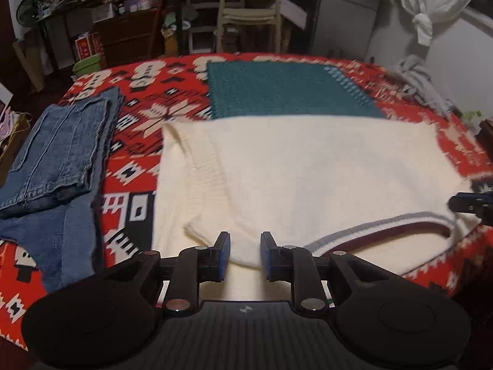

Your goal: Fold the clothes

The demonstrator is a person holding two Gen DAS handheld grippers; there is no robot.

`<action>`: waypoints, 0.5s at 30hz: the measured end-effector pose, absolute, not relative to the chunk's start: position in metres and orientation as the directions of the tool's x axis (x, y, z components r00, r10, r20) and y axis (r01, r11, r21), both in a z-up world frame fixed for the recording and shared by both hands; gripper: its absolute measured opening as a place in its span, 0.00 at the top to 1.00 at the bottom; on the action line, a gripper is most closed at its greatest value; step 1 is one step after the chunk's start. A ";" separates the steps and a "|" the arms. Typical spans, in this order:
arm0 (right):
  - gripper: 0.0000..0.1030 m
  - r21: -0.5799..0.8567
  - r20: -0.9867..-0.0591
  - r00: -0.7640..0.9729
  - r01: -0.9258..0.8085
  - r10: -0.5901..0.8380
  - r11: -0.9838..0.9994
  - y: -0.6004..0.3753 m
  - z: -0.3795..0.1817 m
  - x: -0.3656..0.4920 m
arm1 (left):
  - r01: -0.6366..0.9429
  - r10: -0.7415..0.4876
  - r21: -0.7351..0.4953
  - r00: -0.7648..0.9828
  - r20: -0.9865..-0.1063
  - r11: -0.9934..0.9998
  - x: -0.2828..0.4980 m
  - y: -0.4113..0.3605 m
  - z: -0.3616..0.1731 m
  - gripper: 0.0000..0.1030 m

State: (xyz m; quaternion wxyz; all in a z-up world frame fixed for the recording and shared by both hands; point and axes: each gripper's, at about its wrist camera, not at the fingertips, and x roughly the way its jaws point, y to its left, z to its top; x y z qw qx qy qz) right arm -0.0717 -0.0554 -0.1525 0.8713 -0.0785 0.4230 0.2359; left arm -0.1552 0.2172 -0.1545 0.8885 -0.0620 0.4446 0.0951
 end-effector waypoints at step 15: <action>0.96 0.083 -0.752 0.549 -0.469 0.364 0.879 -0.077 -0.142 -0.087 | -0.206 0.053 -0.115 0.668 -0.742 0.972 -0.178 0.220 -0.127 0.76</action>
